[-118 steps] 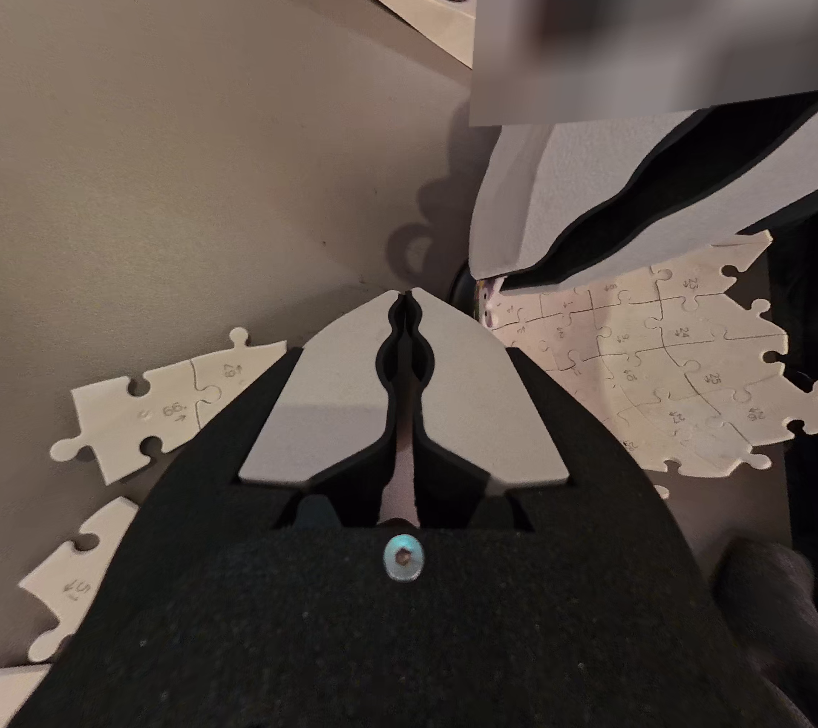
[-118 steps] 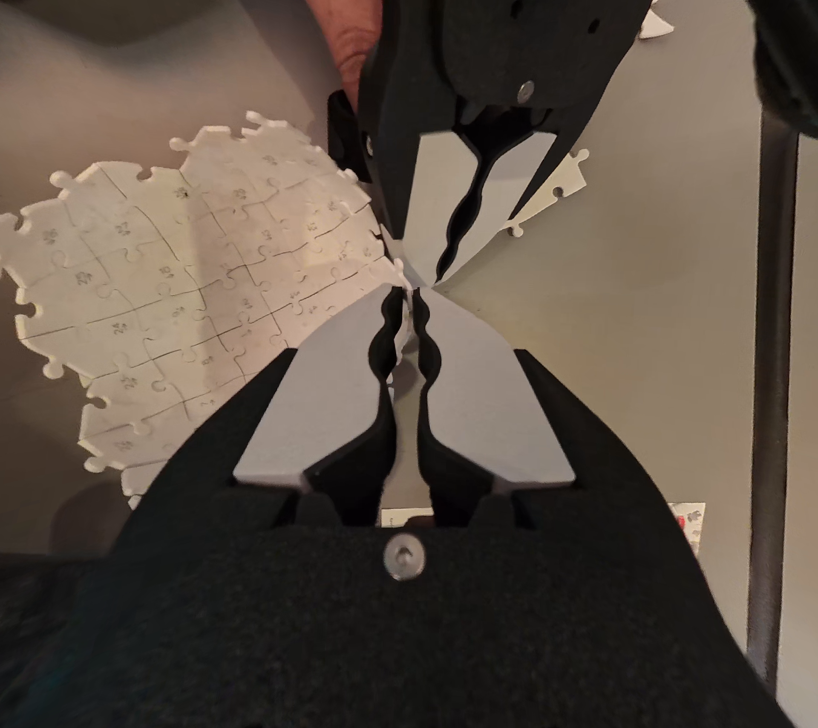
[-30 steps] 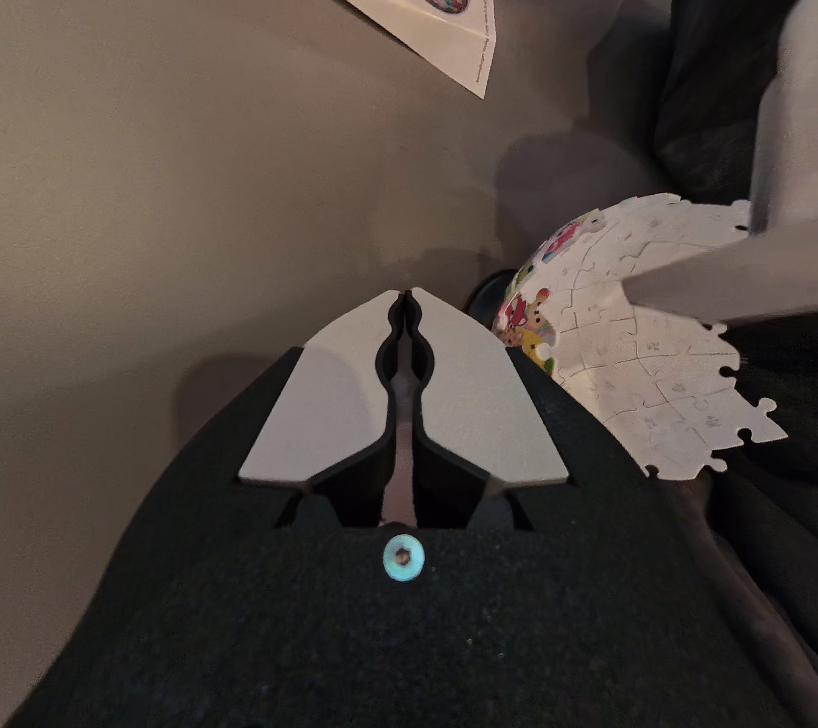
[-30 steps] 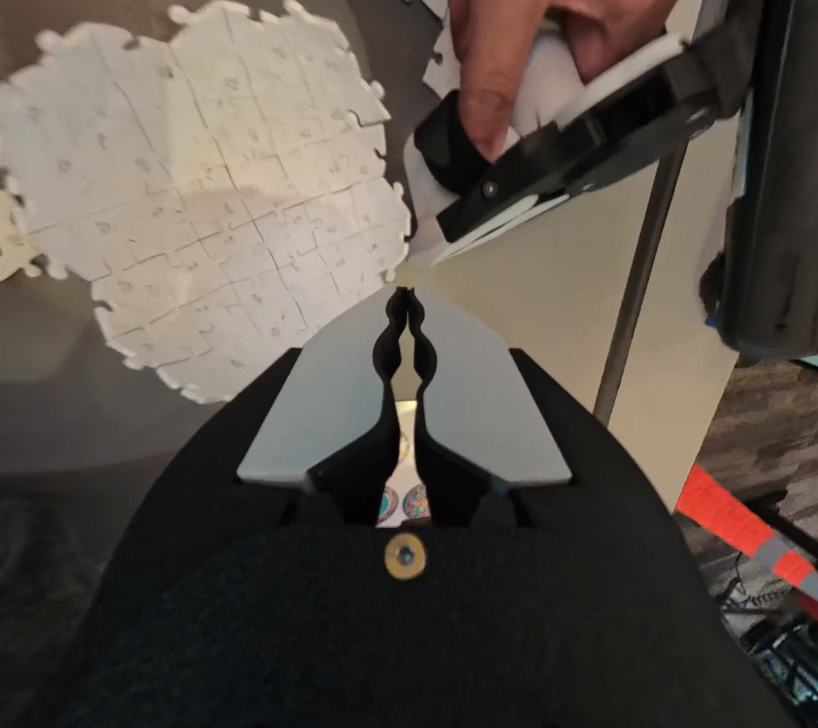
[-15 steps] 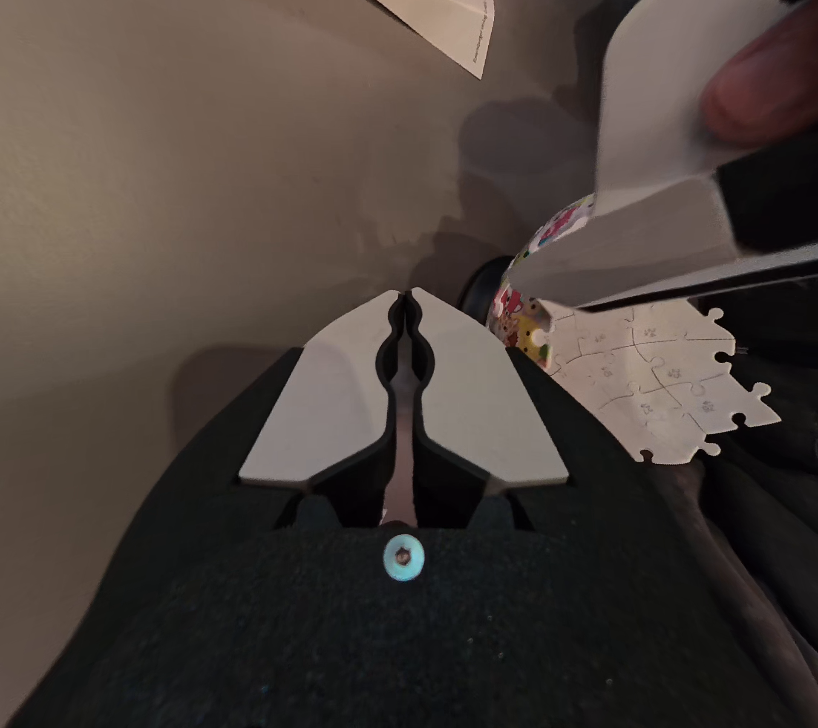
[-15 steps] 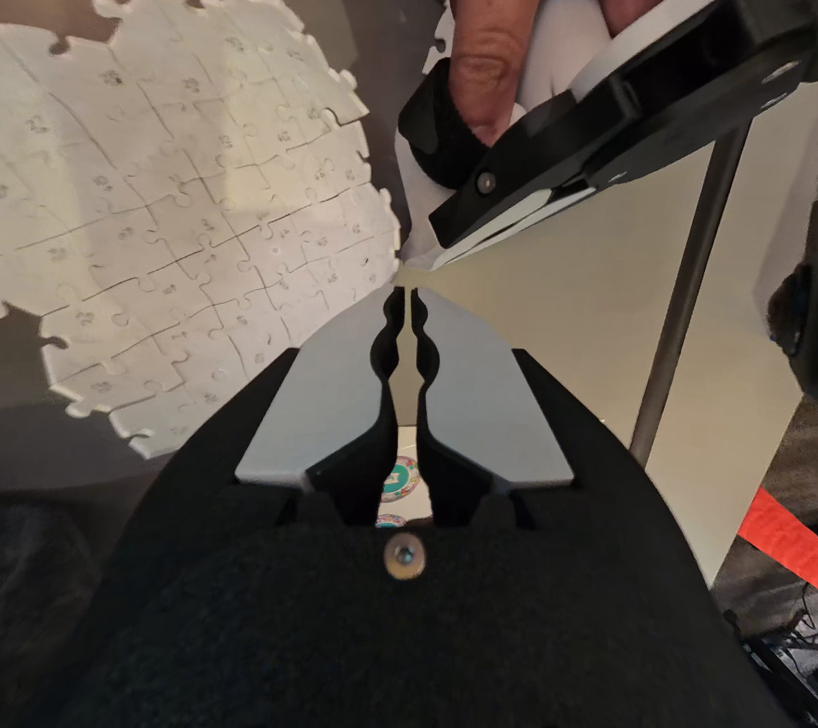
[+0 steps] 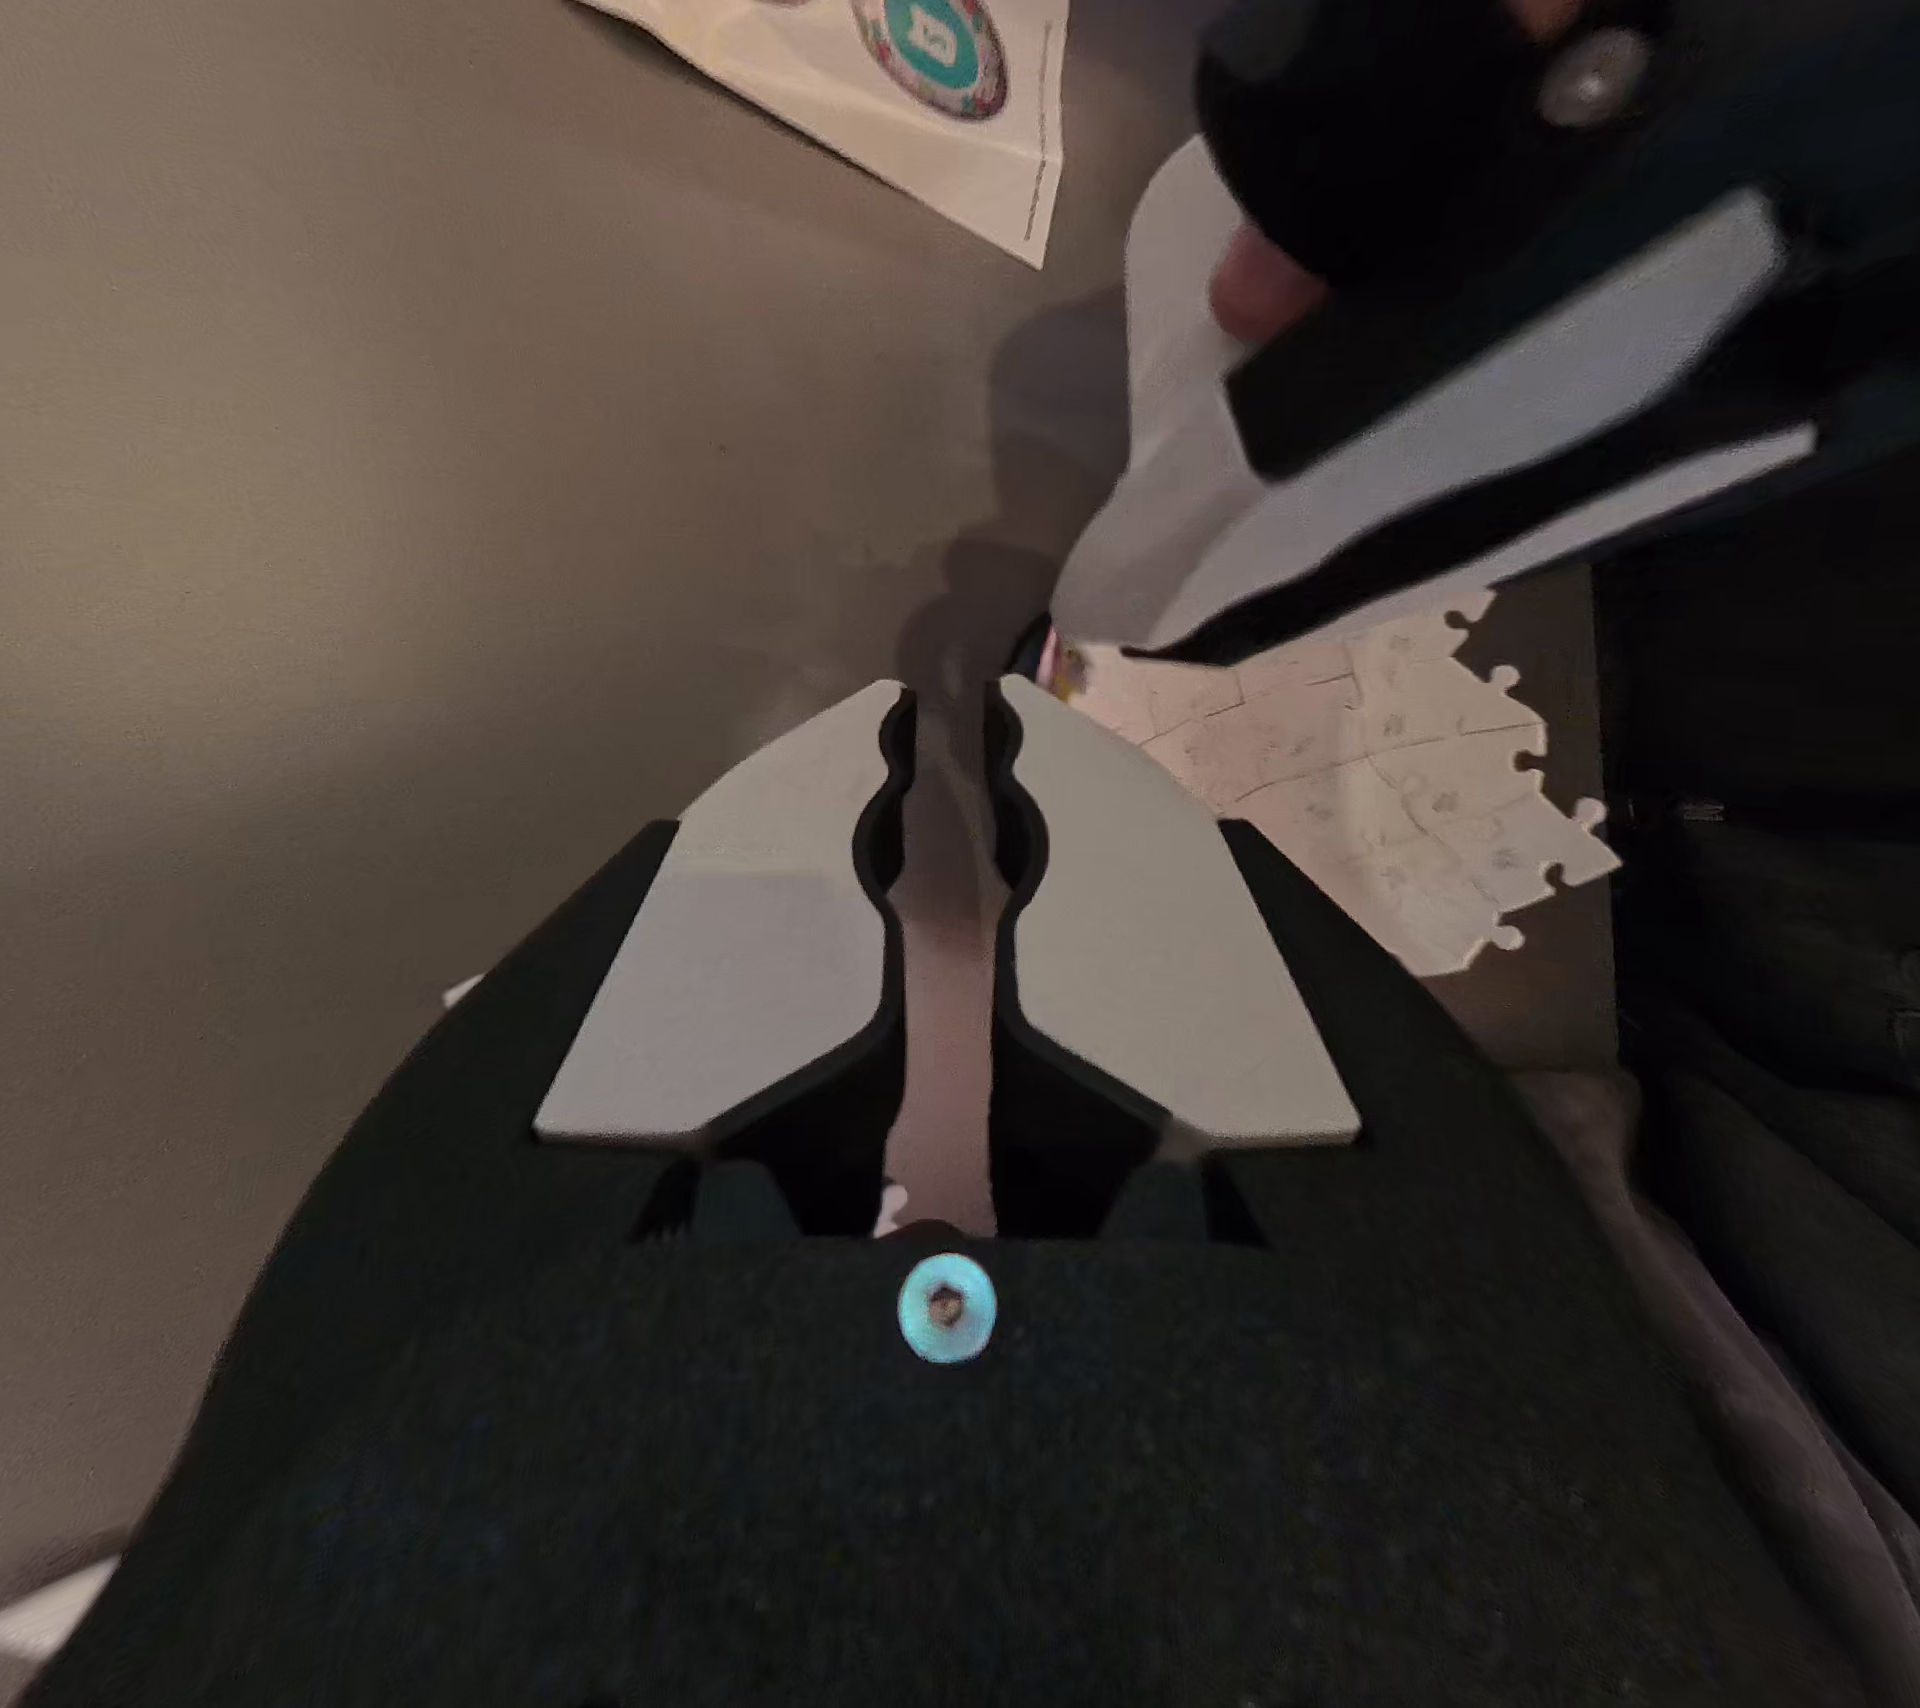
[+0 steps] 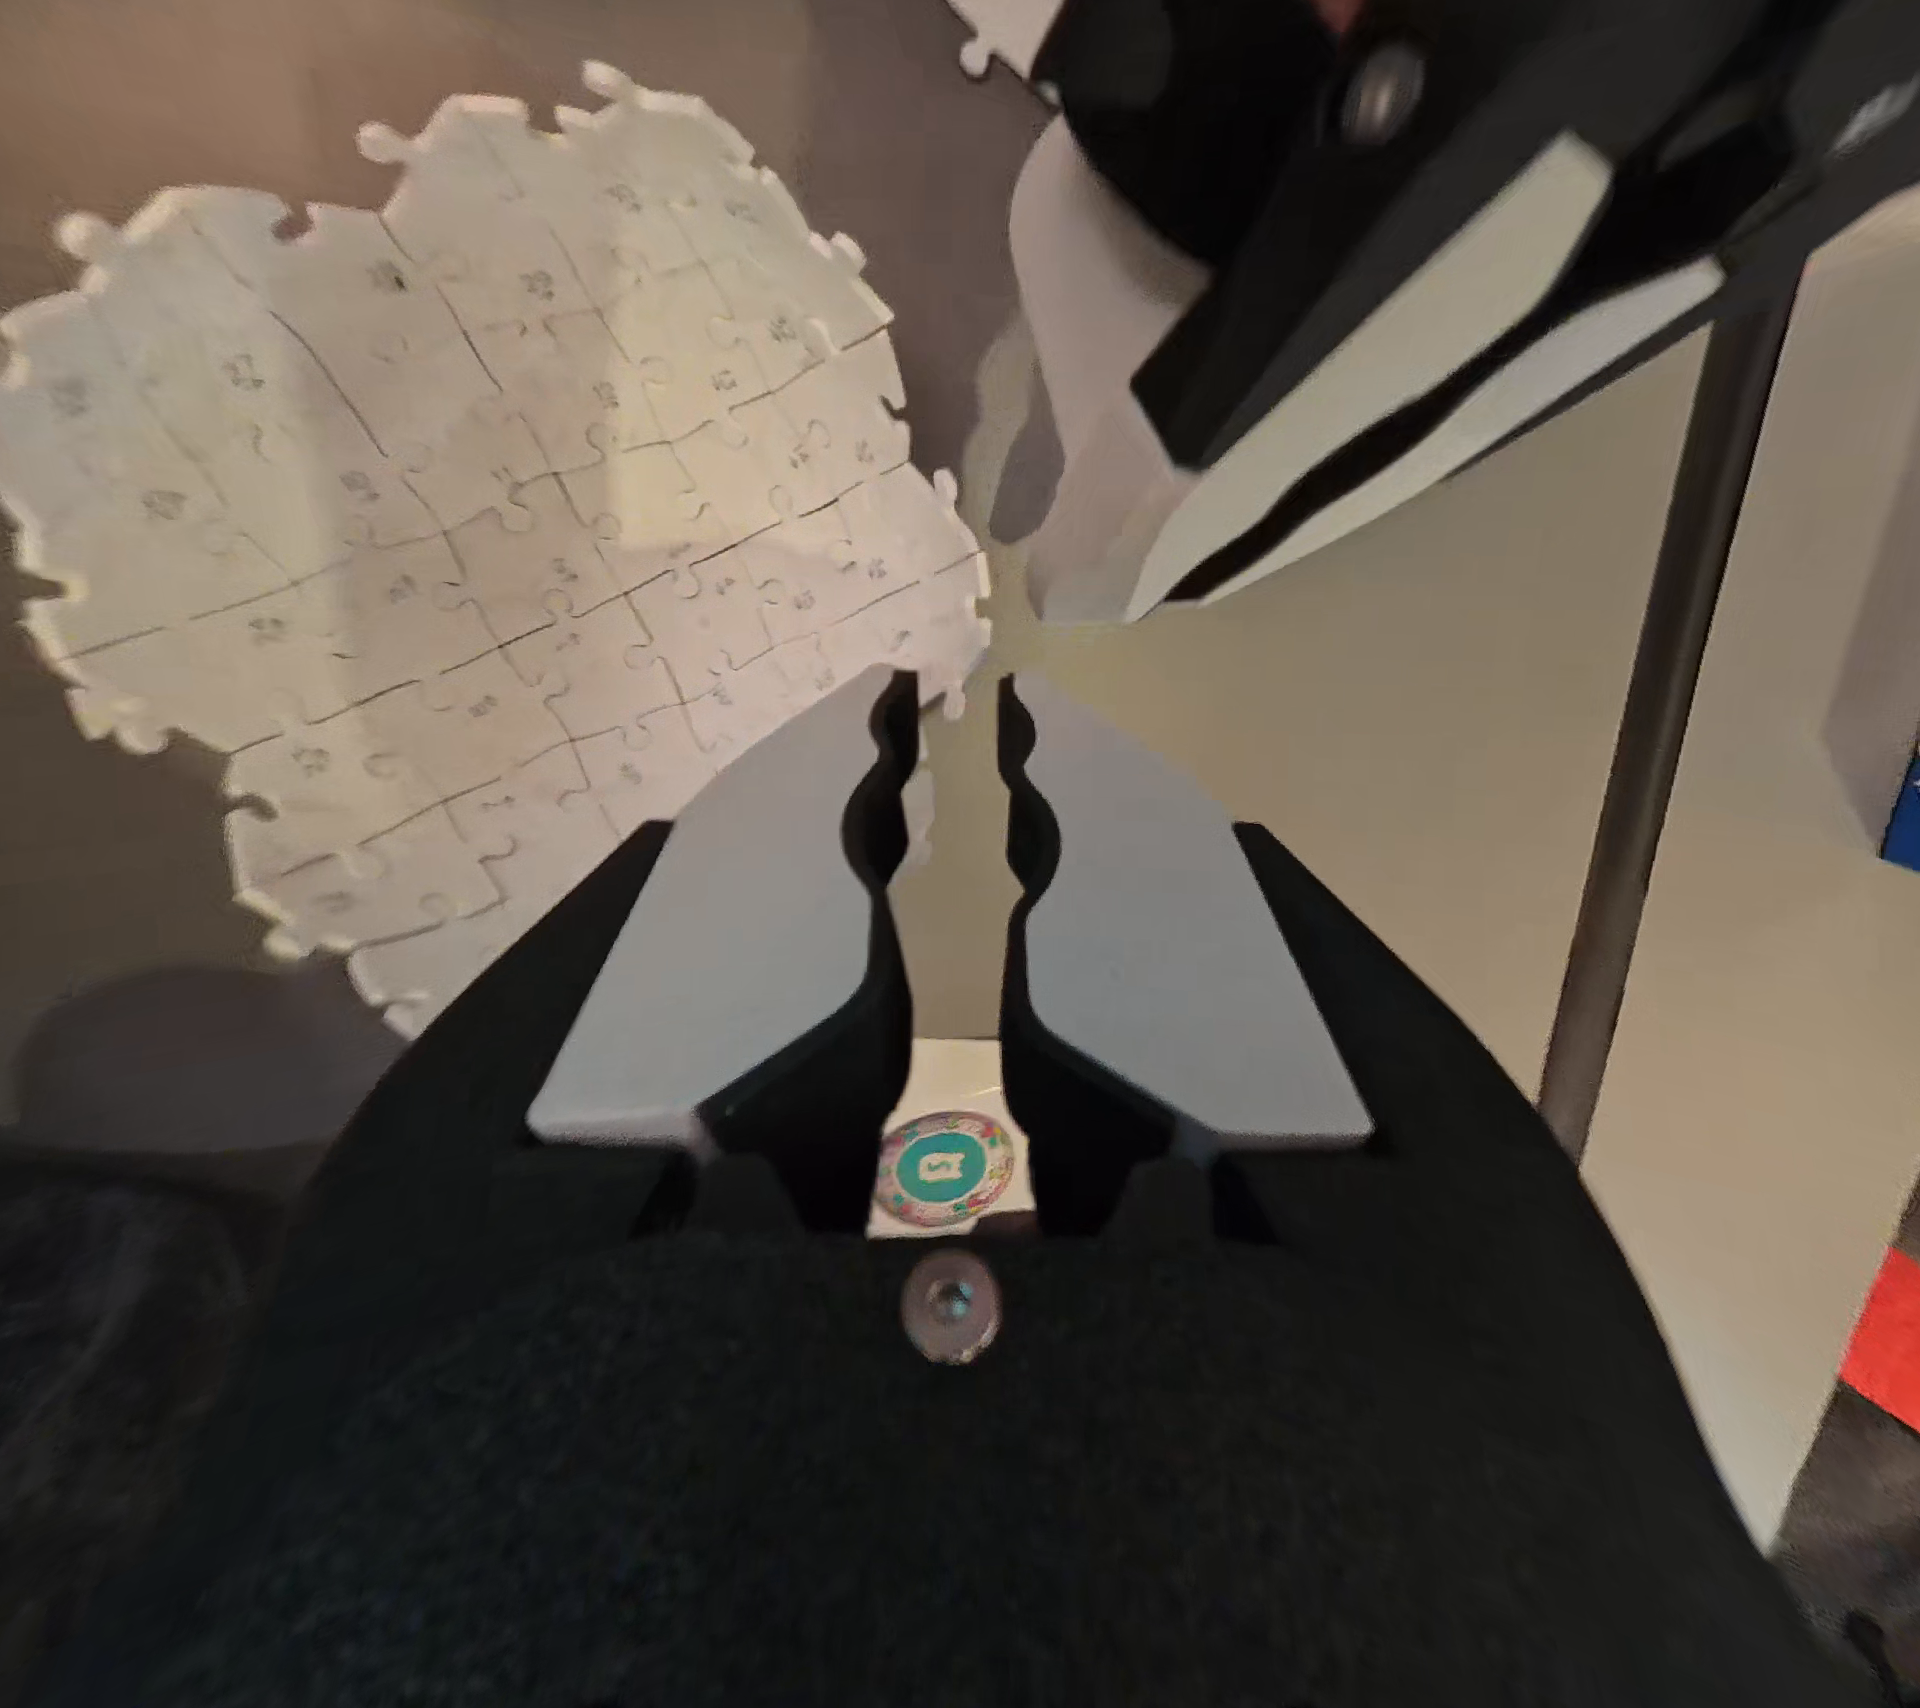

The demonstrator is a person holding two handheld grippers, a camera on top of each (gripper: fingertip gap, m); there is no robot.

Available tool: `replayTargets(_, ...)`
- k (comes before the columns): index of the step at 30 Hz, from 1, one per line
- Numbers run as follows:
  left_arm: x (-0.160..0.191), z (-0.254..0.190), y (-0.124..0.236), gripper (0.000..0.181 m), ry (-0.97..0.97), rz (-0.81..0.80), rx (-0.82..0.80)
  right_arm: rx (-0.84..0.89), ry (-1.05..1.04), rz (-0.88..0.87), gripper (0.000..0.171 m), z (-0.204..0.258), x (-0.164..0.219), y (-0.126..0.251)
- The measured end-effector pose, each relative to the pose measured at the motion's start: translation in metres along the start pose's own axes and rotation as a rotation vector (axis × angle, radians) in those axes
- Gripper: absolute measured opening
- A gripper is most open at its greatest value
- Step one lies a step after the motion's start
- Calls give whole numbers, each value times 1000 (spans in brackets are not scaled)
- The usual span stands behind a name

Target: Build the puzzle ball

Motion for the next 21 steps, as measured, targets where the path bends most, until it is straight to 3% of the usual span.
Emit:
replayTargets(4, -5, -17, 14, 19, -58, -31, -24, -31, -87, -85, 19, -1, 7, 22)
replayTargets(15, -9, -34, -12, 24, -142, 187, -196, -93, -200, 81, 10, -1, 22, 8)
replayTargets(21, -6, -31, -20, 8, -112, 233, -151, -90, -178, 87, 7, 0, 22, 8)
Point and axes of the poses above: each gripper's, where its closed fingertips meet, y back along the fingers, x out of its underside, z = x × y across the jaws, the point moved 10 cm from there along y, back along the fingers, and after that the axes turned 6 degrees about -z, right-handed, at the moved point
